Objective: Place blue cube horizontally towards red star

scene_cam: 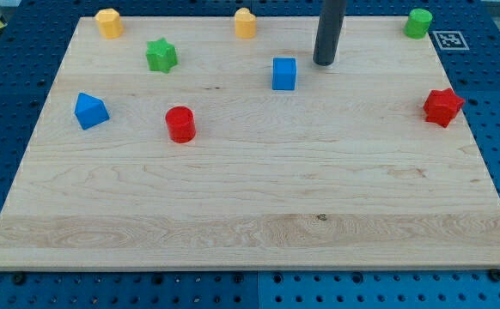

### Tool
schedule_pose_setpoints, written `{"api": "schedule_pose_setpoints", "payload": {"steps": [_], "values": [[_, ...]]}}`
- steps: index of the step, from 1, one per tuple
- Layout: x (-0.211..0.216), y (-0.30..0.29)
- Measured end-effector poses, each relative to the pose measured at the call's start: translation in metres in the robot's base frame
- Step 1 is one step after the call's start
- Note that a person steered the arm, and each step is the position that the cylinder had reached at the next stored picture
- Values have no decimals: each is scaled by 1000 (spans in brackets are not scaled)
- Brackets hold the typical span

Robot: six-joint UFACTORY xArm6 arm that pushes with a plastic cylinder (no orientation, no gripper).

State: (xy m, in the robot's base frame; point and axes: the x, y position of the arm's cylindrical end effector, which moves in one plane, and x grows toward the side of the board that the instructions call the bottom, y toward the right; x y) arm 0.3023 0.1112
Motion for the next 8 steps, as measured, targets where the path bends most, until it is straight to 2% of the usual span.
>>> {"api": "schedule_pose_setpoints", "payload": {"steps": [3, 8], "values": [[1, -33], [-2, -49]]}}
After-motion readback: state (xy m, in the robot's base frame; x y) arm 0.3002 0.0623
